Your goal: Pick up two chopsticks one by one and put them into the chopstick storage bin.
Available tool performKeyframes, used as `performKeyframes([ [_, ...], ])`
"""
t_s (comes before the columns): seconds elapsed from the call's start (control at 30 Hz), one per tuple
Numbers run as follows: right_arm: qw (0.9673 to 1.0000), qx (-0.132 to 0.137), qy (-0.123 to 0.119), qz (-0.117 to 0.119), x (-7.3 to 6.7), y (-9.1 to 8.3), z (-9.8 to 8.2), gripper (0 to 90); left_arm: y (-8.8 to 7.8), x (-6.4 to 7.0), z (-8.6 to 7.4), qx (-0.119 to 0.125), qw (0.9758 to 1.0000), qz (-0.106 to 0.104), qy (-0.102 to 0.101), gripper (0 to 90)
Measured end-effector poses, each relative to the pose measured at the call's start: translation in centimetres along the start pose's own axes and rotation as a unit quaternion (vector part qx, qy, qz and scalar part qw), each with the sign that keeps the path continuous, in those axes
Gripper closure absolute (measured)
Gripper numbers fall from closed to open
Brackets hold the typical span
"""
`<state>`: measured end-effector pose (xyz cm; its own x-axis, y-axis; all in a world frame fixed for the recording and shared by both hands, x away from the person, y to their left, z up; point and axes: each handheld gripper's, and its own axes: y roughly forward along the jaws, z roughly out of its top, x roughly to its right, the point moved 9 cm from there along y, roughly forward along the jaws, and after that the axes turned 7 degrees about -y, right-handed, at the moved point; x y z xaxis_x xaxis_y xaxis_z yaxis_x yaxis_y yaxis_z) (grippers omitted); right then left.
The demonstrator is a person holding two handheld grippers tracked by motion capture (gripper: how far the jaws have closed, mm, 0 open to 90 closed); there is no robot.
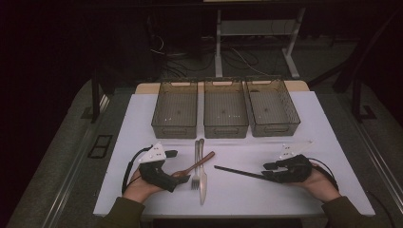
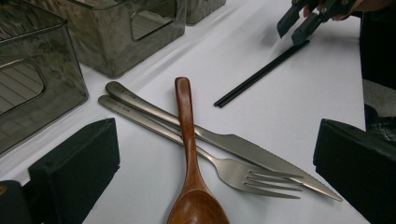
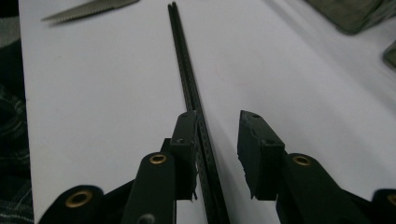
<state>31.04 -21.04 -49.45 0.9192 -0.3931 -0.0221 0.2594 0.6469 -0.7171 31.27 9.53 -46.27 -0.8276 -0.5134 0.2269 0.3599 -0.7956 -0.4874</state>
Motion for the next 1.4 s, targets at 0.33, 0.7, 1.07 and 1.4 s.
performKeyframes([
  [0.33,0.9996,-0.024,-0.006,0.009,-0.1,0.5,-0.7,78.8,0.0,0.0,0.0,0.000,1.0000,-0.002,0.000,0.0],
  [0.7,0.9993,-0.036,-0.005,0.007,0.1,0.7,-1.0,80.5,0.0,0.1,0.0,-0.001,1.0000,-0.004,0.001,0.0],
  [1.07,0.9992,-0.037,-0.006,0.010,0.1,0.8,-1.1,80.5,0.0,0.1,0.0,-0.001,1.0000,-0.004,0.002,0.0],
  [1.4,0.9993,-0.033,-0.005,0.019,0.0,0.6,-1.1,80.4,0.0,0.1,0.0,-0.001,1.0000,-0.005,0.002,0.0],
])
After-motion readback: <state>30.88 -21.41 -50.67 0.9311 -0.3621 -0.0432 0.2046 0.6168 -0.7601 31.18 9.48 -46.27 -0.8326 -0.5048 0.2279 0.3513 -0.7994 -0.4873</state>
